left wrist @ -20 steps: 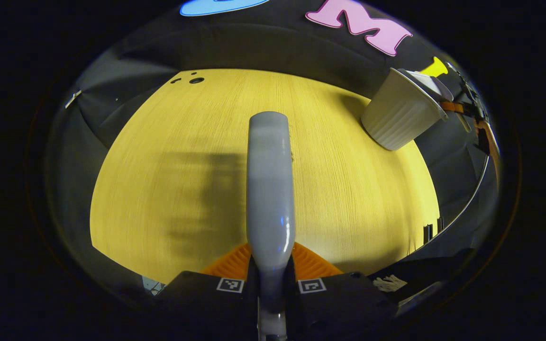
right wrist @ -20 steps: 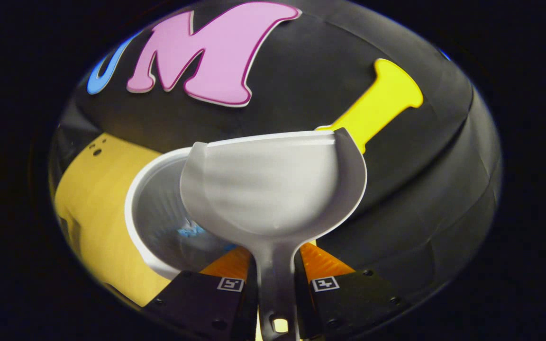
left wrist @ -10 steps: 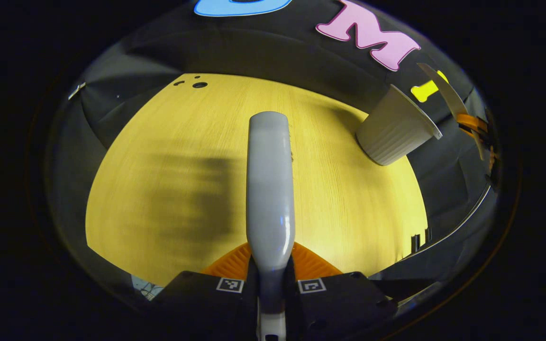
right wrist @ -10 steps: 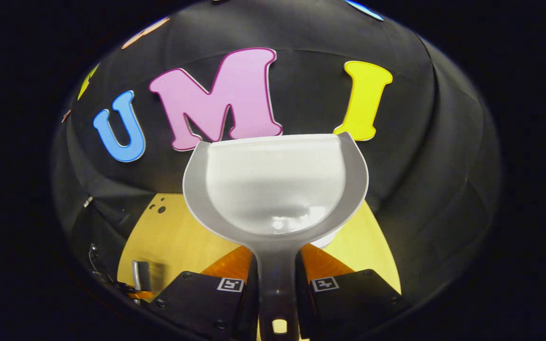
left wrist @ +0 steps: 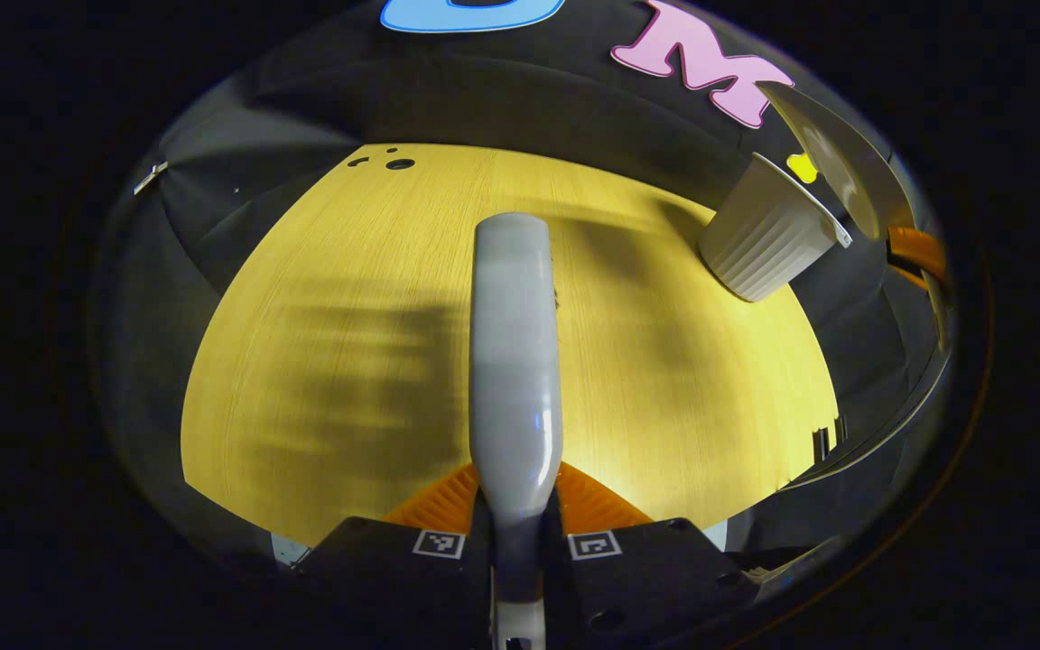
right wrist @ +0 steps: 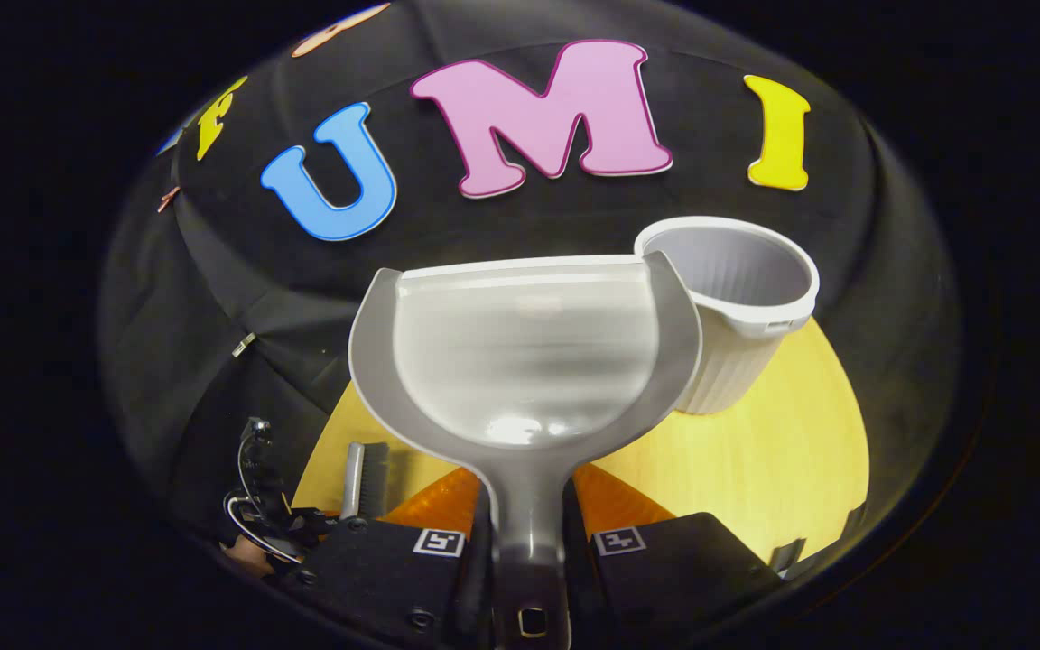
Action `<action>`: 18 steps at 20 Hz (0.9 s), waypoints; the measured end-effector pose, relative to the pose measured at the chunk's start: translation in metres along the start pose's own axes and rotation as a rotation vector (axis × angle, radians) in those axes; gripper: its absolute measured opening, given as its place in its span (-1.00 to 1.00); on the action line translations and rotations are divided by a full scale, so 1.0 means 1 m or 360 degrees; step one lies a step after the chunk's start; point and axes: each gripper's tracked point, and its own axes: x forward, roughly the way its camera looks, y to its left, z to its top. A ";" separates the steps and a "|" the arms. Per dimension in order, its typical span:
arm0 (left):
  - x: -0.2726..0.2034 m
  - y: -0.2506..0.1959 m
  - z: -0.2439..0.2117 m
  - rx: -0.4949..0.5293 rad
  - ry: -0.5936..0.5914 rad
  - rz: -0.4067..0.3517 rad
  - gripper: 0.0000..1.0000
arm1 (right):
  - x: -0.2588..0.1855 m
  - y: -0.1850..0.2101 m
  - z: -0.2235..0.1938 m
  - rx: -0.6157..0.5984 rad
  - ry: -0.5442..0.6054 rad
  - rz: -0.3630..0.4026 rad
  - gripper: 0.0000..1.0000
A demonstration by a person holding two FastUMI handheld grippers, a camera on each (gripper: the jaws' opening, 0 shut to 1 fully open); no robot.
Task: Pick up the small broom and dustpan from the desktop, sweep the trash into the dustpan with the broom, and then empty the trash into the garbage bin.
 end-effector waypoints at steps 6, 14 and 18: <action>0.027 0.016 -0.018 0.0021 0.0103 0.0059 -0.39 | 0.035 -0.006 -0.144 -0.0037 0.0396 -0.0092 -0.26; 0.064 0.014 -0.028 0.0186 0.0210 0.0139 -0.45 | 0.093 -0.027 -0.214 -0.0133 0.0561 -0.0150 -0.25; 0.069 0.008 -0.022 0.0273 0.0212 0.0168 -0.51 | 0.116 -0.036 -0.221 -0.0073 0.0578 -0.0200 -0.26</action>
